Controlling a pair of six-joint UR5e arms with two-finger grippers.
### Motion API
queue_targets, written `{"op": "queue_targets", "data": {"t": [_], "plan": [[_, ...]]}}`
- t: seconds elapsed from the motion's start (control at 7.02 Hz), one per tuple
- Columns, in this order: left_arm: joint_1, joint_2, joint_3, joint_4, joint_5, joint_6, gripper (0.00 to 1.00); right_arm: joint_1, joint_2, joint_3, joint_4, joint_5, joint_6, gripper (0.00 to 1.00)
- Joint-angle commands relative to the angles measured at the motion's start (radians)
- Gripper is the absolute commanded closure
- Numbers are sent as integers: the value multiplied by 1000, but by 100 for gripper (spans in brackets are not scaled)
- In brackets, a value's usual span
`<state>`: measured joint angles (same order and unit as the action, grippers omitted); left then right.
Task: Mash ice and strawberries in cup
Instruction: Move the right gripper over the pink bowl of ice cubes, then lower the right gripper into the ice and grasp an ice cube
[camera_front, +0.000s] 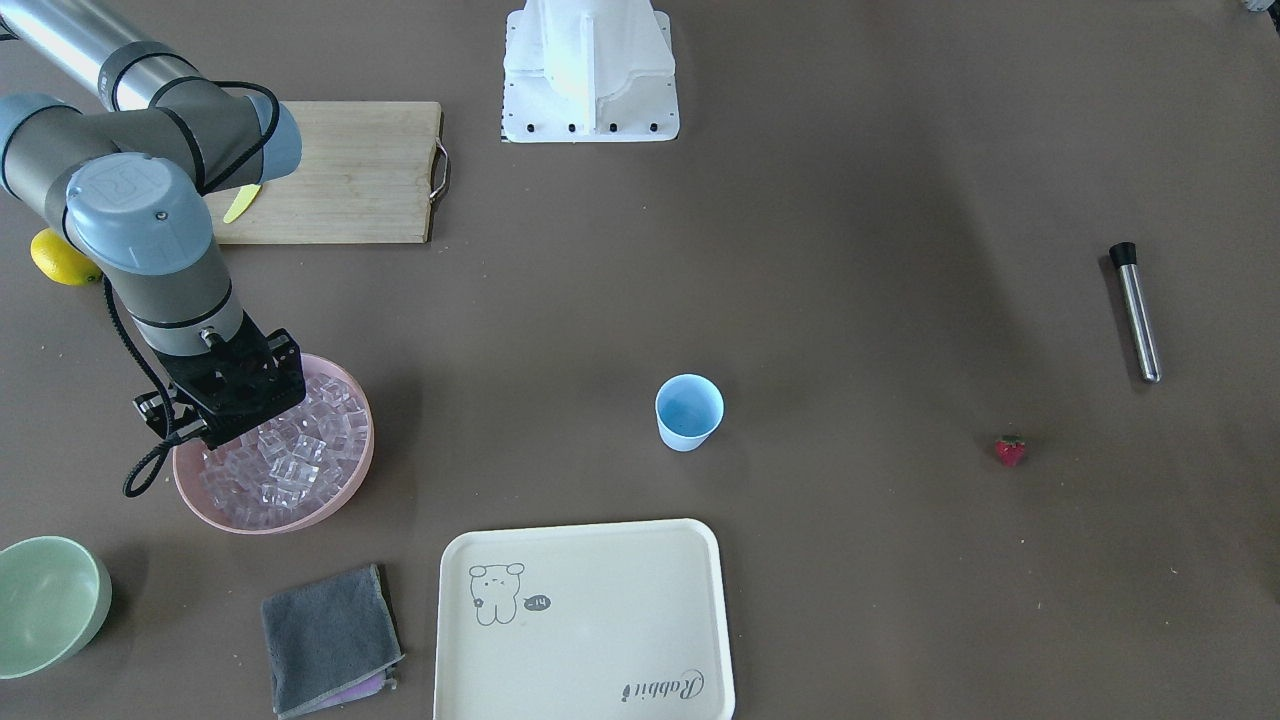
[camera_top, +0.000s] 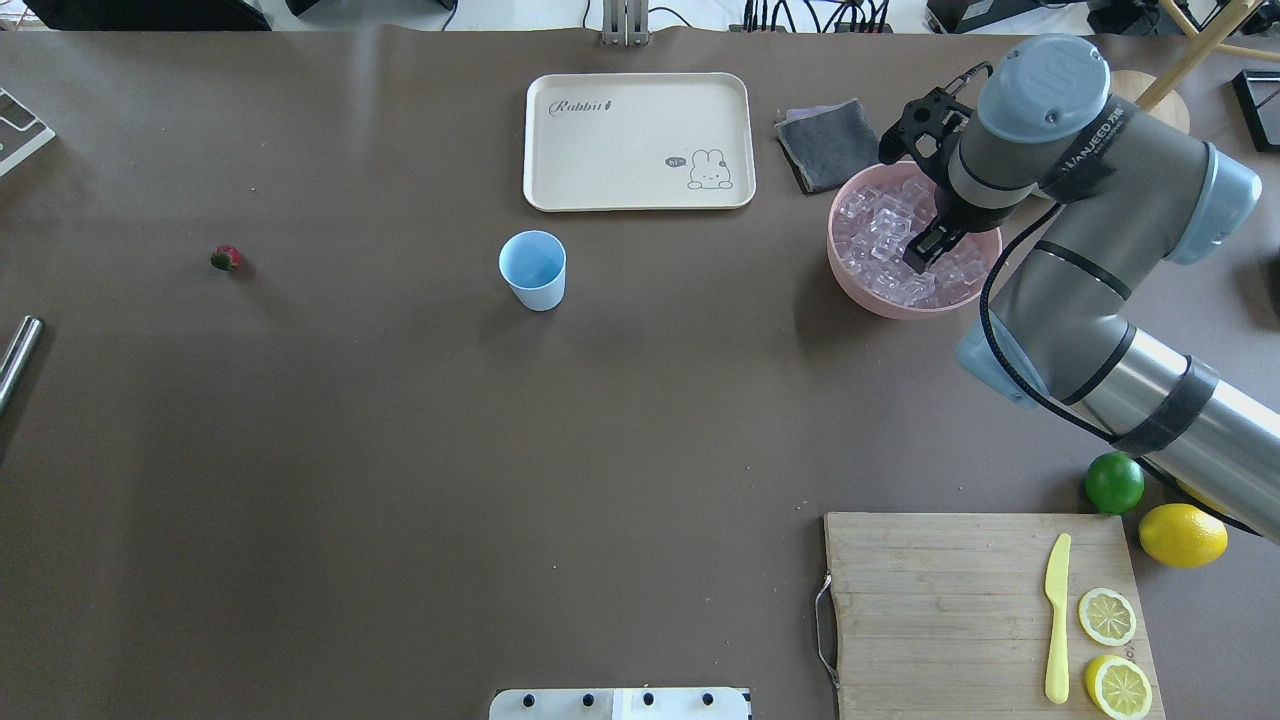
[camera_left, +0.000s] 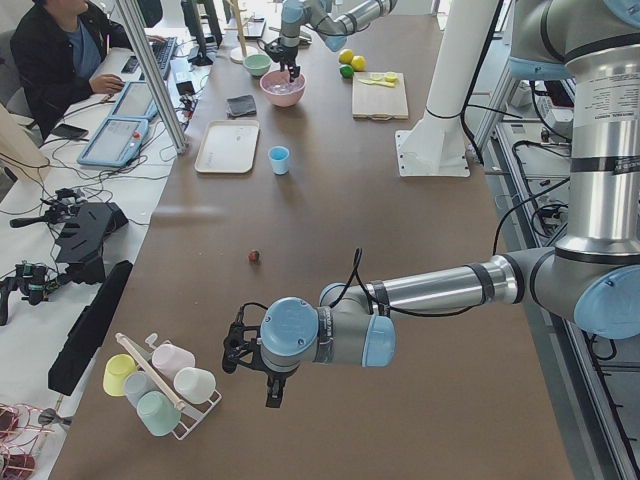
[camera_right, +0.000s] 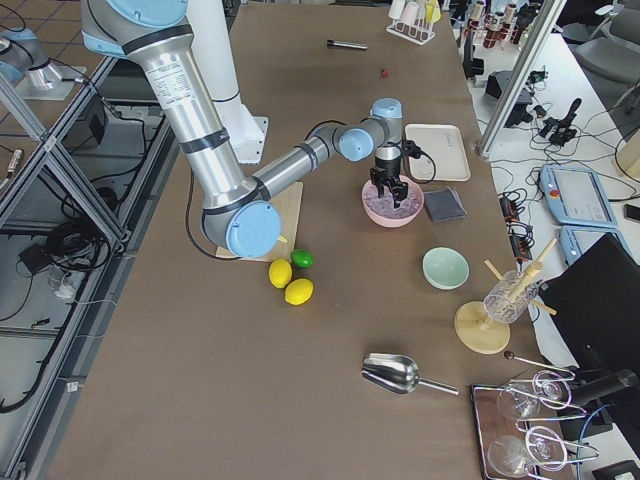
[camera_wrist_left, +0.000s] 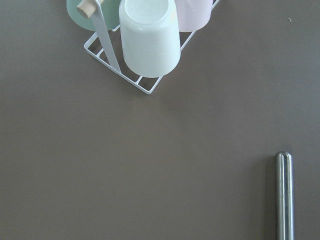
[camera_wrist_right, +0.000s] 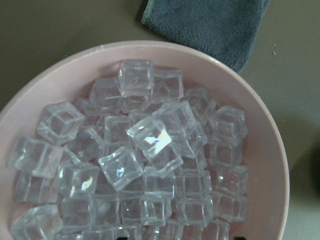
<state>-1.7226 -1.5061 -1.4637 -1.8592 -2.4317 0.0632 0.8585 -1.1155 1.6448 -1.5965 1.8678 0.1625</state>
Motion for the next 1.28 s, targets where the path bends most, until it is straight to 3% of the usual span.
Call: {"op": "queue_targets", "data": {"t": [0.0,0.43,1.14], "plan": [[0,-2,-1,0,-1,0,1,-18,5,0,-54,-51,-6,26],[0,0,-1,0,-3,0,1,-22,-18,4,-60,-77,11,13],[0,0,6,0,-3,0,1,-38,-12,6,-57,-78,75,10]]}}
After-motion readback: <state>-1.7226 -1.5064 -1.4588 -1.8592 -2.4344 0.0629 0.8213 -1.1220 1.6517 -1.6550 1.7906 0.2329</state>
